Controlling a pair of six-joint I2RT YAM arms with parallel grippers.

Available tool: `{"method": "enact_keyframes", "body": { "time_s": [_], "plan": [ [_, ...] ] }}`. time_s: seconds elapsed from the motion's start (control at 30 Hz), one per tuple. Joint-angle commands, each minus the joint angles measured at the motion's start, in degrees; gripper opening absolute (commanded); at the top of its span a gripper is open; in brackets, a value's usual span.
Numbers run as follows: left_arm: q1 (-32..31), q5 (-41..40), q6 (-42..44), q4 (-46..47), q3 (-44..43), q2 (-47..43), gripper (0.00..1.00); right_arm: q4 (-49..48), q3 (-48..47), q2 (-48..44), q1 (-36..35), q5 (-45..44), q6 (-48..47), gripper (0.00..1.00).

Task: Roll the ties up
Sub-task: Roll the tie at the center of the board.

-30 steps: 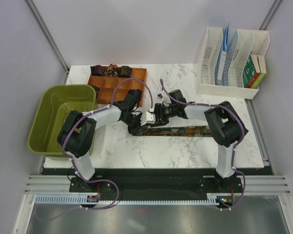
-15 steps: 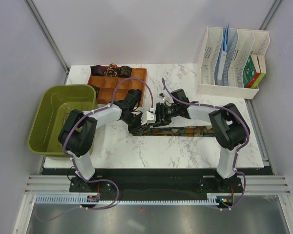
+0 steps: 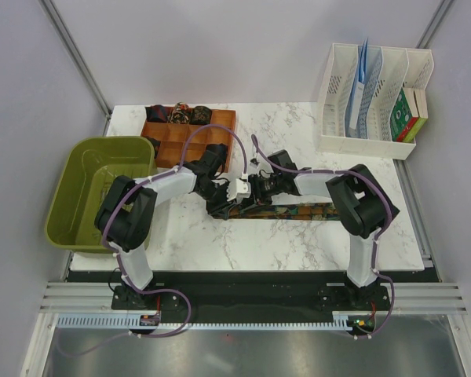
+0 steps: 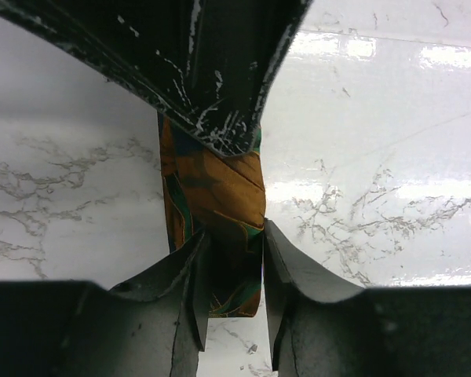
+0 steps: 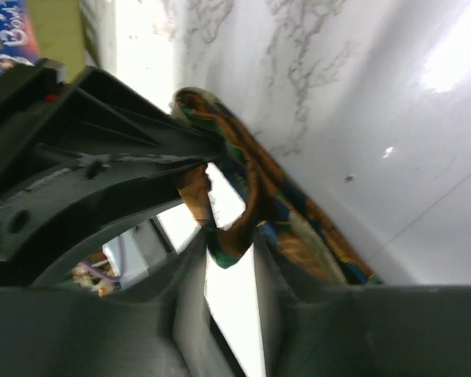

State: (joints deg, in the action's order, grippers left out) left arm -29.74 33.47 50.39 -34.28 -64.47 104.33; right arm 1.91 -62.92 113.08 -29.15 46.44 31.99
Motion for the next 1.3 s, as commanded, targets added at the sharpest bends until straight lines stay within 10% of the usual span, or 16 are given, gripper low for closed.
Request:
{"method": "enact_keyframes", "body": {
  "time_s": [0.0, 0.17, 0.7, 1.0, 1.27],
  "plan": [
    [-0.1, -1.2, 0.7, -1.4, 0.4, 1.9, 0.41, 1.0, 0.1, 1.1, -0.2, -3.5, -3.6, 0.2],
    [1.9, 0.5, 1.5, -1.0, 2.7, -3.5, 0.59, 4.1, 0.0, 1.8, -0.1, -6.2, -5.2, 0.0],
    [5.3, -1.6, 3.9, 8.1, 8.3, -6.3, 0.73, 7.0, -1.9, 4.7, -0.3, -9.4, -6.1, 0.0],
    [4.3, 3.2, 3.7, 4.3, 4.4, -7.1, 0.39, 7.6, -2.8, 5.9, -0.5, -10.5, -6.1, 0.0],
    [-0.7, 6.3, -1.4, 3.9, -0.4, -6.8, 0.39, 7.5, -3.1, 6.6, -1.1, -10.2, -5.5, 0.0]
  ]
}}
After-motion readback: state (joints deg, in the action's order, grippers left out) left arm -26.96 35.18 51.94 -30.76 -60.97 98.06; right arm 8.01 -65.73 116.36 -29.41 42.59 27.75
